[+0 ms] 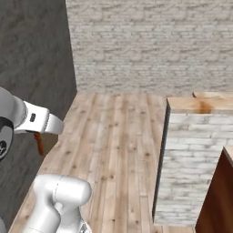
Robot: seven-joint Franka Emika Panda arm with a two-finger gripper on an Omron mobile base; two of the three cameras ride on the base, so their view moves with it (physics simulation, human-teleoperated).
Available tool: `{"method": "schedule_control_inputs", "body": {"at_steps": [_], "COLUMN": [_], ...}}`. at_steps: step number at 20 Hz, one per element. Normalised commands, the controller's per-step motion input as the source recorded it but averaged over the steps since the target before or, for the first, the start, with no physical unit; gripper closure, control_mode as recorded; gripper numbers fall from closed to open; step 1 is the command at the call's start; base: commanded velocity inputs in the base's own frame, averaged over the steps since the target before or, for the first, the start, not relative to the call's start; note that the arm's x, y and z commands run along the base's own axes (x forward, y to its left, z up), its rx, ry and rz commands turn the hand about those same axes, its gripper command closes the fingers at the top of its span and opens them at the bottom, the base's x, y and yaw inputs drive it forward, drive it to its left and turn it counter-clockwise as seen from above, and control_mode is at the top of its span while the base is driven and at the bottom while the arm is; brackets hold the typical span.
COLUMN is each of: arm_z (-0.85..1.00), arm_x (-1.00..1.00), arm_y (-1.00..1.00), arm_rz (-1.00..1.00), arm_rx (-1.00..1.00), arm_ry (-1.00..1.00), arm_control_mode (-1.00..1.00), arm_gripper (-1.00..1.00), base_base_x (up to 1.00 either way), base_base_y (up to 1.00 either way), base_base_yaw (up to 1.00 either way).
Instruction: Start the toaster. Once the lever pops up, take the bread to the plate on the dining counter.
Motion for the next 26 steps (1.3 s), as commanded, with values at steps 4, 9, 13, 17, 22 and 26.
{"method": "schedule_control_inputs", "body": {"at_steps": [4, 9, 13, 17, 22, 26], "arm_z": [0.0, 0.0, 0.0, 0.0, 0.0, 0.0], "arm_x": [0.0, 0.0, 0.0, 0.0, 0.0, 0.0], "arm_y": [0.0, 0.0, 0.0, 0.0, 0.0, 0.0], "arm_rz": [0.0, 0.0, 0.0, 0.0, 0.0, 0.0], "arm_rx": [0.0, 0.0, 0.0, 0.0, 0.0, 0.0], "arm_ry": [0.0, 0.0, 0.0, 0.0, 0.0, 0.0], "arm_control_mode": [1.0, 1.0, 1.0, 1.0, 1.0, 1.0], "arm_gripper": [1.0, 1.0, 1.0, 1.0, 1.0, 1.0], "base_base_x": [0.83, 0.8, 0.75, 0.69, 0.58, 0.54], "base_base_y": [0.26, 0.32, 0.29, 0.29, 0.34, 0.41], "base_base_yaw": [-0.22, -0.22, -0.24, -0.26, -0.28, -0.33]}}
